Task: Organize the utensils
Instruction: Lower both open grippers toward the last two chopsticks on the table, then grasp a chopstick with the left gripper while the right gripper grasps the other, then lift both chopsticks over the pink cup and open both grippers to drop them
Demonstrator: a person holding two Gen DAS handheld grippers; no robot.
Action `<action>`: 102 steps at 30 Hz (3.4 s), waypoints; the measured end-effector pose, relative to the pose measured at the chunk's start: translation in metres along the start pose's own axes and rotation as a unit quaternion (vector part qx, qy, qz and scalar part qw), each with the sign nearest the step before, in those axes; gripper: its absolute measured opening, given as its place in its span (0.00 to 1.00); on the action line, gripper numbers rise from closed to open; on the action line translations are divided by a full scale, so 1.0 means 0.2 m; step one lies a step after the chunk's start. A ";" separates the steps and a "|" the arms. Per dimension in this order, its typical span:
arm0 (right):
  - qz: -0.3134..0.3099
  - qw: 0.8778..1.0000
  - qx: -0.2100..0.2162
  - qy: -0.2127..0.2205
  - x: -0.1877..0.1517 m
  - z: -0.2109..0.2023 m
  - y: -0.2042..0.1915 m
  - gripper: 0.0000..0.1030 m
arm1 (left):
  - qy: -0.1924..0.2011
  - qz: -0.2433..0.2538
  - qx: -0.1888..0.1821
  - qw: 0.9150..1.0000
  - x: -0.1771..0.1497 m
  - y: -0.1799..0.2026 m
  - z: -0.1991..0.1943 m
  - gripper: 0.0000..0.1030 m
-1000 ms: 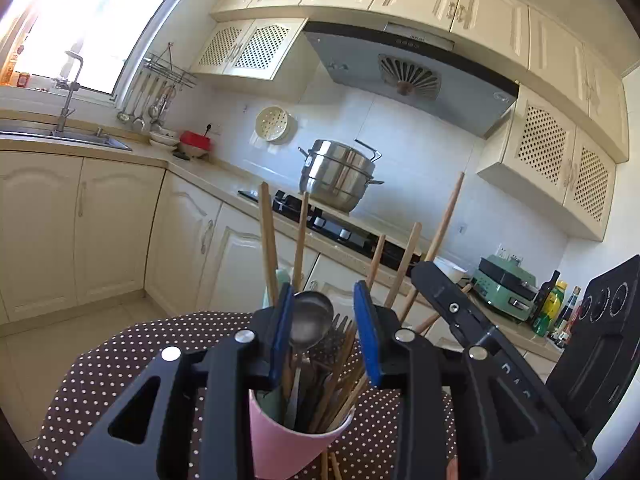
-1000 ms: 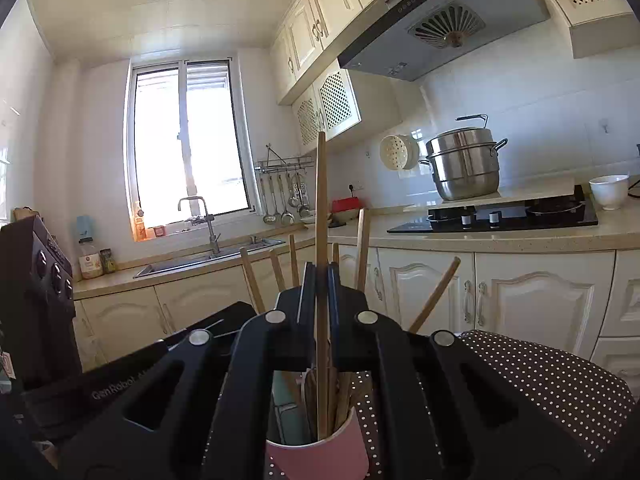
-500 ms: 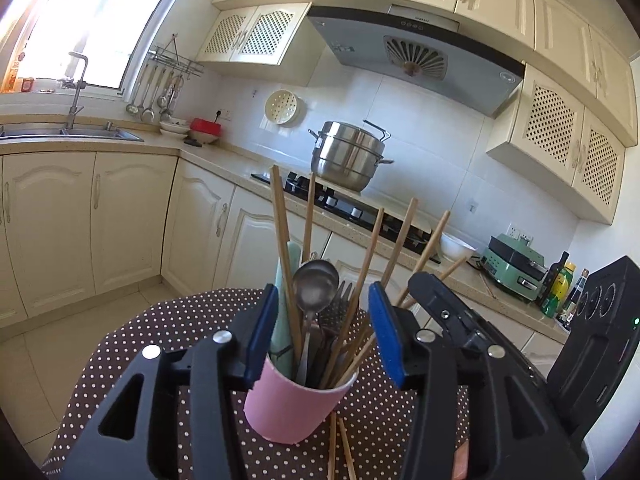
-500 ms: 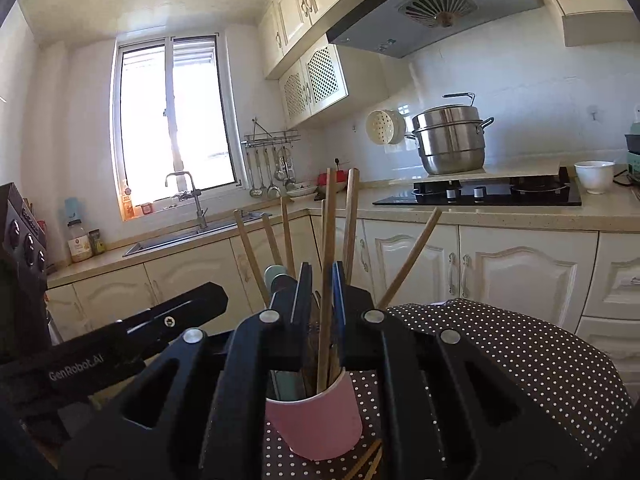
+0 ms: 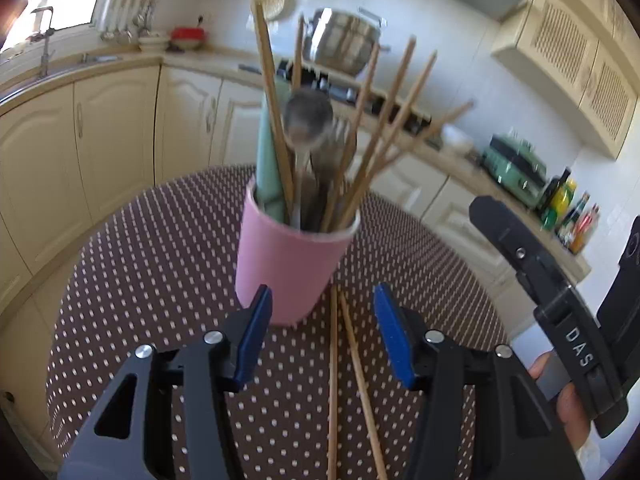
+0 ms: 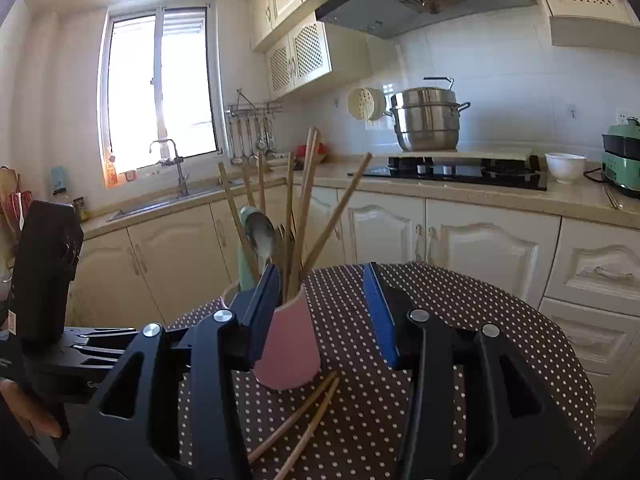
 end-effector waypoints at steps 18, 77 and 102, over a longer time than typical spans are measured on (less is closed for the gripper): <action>0.032 0.977 -0.059 -0.204 -0.36 0.11 0.20 0.43 | -0.168 0.044 0.052 0.983 -0.25 0.10 0.36 0.06; 0.053 0.985 0.166 0.011 0.20 -0.03 -0.08 0.06 | 0.264 0.038 0.014 0.964 0.21 0.15 -0.44 0.05; 0.040 0.980 0.142 0.134 0.35 0.43 -0.15 0.06 | 0.399 -0.005 0.067 0.915 0.59 -0.13 -0.27 0.05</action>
Point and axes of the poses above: each gripper's, at about its wrist camera, not at the fingertips, and z roughly the way its jaws point, y to its right, x to its top, the point moved 4 cm from there along z, roughly the way its jaws point, and after that the axes turned 8 degrees about z, right-handed, at the moved point
